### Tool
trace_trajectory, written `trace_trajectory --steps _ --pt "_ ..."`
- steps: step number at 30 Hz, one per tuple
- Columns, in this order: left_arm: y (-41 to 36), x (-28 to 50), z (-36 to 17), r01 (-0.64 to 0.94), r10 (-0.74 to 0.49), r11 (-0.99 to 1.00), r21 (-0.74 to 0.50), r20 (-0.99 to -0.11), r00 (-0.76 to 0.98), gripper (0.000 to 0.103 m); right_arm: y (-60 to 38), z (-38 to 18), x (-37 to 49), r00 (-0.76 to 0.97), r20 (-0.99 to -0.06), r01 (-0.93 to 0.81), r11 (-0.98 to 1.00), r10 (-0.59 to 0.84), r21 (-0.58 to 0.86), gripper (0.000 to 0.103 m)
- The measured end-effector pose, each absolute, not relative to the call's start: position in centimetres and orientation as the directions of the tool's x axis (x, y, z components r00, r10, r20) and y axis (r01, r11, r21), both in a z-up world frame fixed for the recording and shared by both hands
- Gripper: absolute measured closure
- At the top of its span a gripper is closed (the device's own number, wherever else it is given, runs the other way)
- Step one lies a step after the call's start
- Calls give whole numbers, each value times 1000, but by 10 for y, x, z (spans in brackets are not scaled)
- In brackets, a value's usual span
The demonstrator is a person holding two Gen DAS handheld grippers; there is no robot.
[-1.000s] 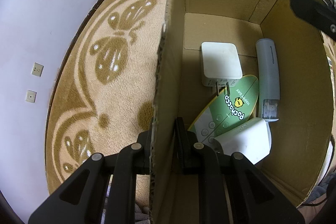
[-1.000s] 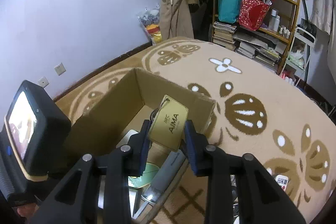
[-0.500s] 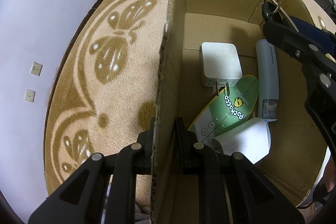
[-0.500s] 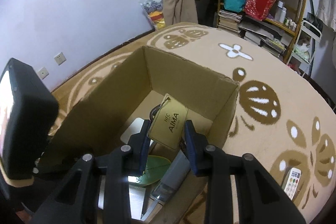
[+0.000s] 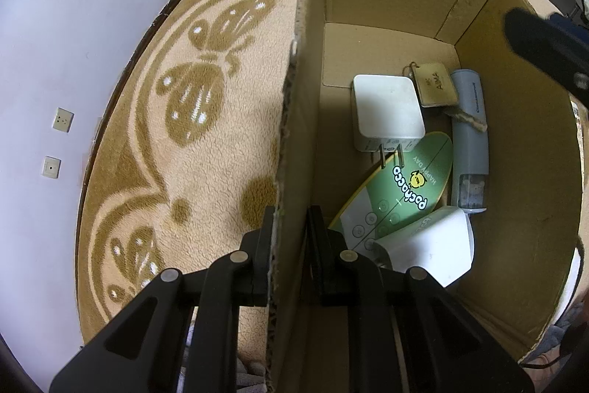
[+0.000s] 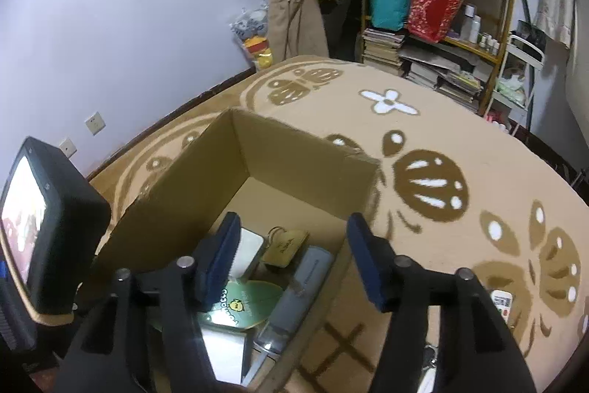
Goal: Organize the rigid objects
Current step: 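Carry the AIMA tag into the box and release it beside the power bank, then move the right tool to the black key fob and grasp it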
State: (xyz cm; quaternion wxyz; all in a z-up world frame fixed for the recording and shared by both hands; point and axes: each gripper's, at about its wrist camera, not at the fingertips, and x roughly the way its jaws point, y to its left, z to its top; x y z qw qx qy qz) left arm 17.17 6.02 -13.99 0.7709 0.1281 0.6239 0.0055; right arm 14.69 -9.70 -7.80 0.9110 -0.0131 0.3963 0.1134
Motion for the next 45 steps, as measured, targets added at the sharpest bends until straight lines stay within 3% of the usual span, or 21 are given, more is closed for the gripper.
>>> trace_trajectory --steps 1,5,21,36,45 --pt "60 172 -140 152 170 967 206 -960 222 87 -101 -75 144 673 -716 -203 977 186 63 23" --pt "59 172 -142 154 174 965 211 -959 223 87 -115 -70 138 694 -702 -166 984 161 63 17" --pt "58 171 -142 156 180 963 217 -958 224 87 -173 -93 129 657 -749 -32 996 87 87 17" --pt "59 170 -141 156 179 964 217 -958 225 87 -223 -141 122 563 -816 70 976 133 207 17" --pt "59 170 -140 156 177 964 215 -958 224 87 -223 -167 123 517 -845 80 976 134 203 19"
